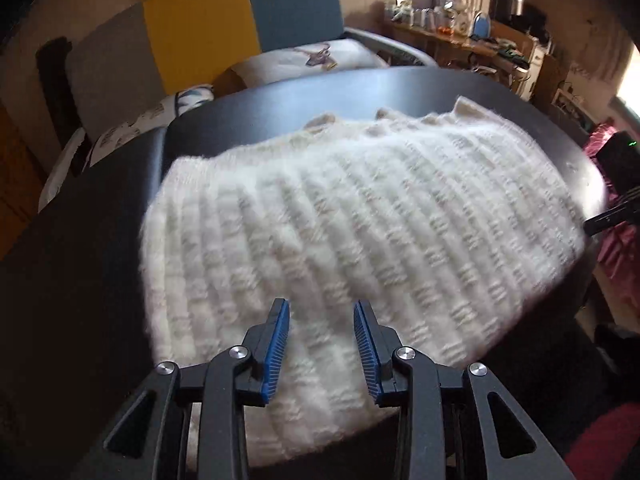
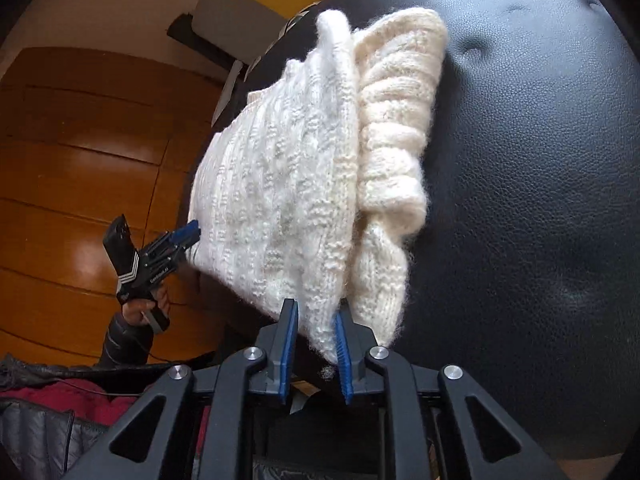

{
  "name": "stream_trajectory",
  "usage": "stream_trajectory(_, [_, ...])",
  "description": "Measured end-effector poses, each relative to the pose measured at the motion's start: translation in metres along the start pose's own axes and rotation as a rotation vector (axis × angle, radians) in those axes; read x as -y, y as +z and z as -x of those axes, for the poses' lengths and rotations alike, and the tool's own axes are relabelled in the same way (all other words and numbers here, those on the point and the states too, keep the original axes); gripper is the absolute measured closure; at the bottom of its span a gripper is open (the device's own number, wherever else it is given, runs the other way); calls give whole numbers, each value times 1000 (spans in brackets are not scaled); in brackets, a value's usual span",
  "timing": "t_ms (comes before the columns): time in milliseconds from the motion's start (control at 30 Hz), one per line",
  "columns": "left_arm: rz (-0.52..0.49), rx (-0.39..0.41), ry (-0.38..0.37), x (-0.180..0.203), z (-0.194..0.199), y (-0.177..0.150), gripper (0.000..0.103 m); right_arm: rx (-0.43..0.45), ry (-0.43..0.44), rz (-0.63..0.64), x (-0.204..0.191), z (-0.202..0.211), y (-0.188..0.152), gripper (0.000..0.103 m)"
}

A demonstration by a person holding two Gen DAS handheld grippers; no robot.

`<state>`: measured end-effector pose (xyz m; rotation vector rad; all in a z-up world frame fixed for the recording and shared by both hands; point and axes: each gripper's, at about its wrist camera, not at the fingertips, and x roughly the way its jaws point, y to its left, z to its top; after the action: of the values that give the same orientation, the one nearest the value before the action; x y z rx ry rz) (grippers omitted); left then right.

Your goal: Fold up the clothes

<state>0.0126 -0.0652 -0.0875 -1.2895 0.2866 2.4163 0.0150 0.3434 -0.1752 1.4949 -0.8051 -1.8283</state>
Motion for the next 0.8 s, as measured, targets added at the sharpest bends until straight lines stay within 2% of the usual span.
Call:
stream_trajectory(33, [-1,31,-50,7,3,12,68,10,16,-9,0,3,1,74])
stream_trajectory(100, [-28,92,-169,31,4,40,68,43,68,-23,3,9,9,74])
stream_trajectory(167, [-81,105,-271,61,-9,68,68,57,116,-36,8,8,17,74])
stream_trajectory(200, [-111,104,-319,77,-17,80,68,40,152,-47,11,4,21,74])
stream_trajectory(267, [-205,91,-351,108,-37,102,68,-18,195,-48,13,-7,27,74])
stream_trajectory(367, [-308,30,-408,146,-67,119,68,-138,238,-33,13,-25,34,74])
stream_trajectory(467, [-358,-24,-392,164,-100,128,68,-287,192,62,0,-36,37,74])
stream_trajectory(500, [-374,-38,-378,169,-110,130,68,-349,137,119,-6,-39,34,75])
stream_trajectory(533, [-389,-51,-365,173,-120,131,67,-407,54,182,-11,-42,31,89])
stream_trajectory(567, [-396,-40,-364,174,-124,129,67,-439,4,218,-11,-41,28,96])
stream_trajectory(700, [-368,-16,-365,174,-123,127,67,-453,-60,255,-5,-30,23,97])
stream_trajectory(800, [-331,0,-375,172,-114,129,68,-415,-66,240,-5,-22,22,97])
